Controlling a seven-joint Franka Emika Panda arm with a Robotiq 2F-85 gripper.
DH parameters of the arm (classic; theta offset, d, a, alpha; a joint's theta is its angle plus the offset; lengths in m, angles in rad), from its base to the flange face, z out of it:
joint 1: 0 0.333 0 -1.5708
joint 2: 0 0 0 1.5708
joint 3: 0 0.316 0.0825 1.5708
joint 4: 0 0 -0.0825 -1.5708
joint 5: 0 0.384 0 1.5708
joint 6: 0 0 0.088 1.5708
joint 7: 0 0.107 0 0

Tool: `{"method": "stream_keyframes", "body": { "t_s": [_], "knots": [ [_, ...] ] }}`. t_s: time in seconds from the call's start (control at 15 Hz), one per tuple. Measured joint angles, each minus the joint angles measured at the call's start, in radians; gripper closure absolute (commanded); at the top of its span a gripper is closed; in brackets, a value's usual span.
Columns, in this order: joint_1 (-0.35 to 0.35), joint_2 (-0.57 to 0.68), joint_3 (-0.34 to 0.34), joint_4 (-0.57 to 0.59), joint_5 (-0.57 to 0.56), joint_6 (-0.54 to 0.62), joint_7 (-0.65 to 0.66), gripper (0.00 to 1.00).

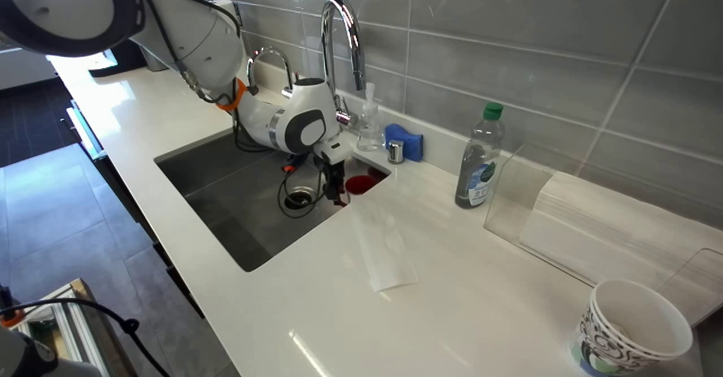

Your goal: Pour the liquid out of the mug in the sink then place the mug on the right side of the counter.

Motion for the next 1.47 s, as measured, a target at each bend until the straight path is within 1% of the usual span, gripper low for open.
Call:
{"method": "stream_keyframes", "body": {
  "t_s": [0.2, 0.27, 0.33, 0.67, 1.47],
  "knots": [
    [0.001, 0.012, 0.0, 0.012, 0.001, -0.008, -0.002, 0.99],
    [0.002, 0.017, 0.0, 0.017, 0.002, -0.016, -0.004, 0.98],
    [0.002, 0.02, 0.0, 0.021, 0.003, -0.024, -0.006, 0.95],
    [0.003, 0.024, 0.0, 0.037, 0.004, -0.048, -0.008, 0.95],
    [0.011, 0.025, -0.008, 0.037, 0.006, -0.046, -0.007, 0.95]
  ]
}}
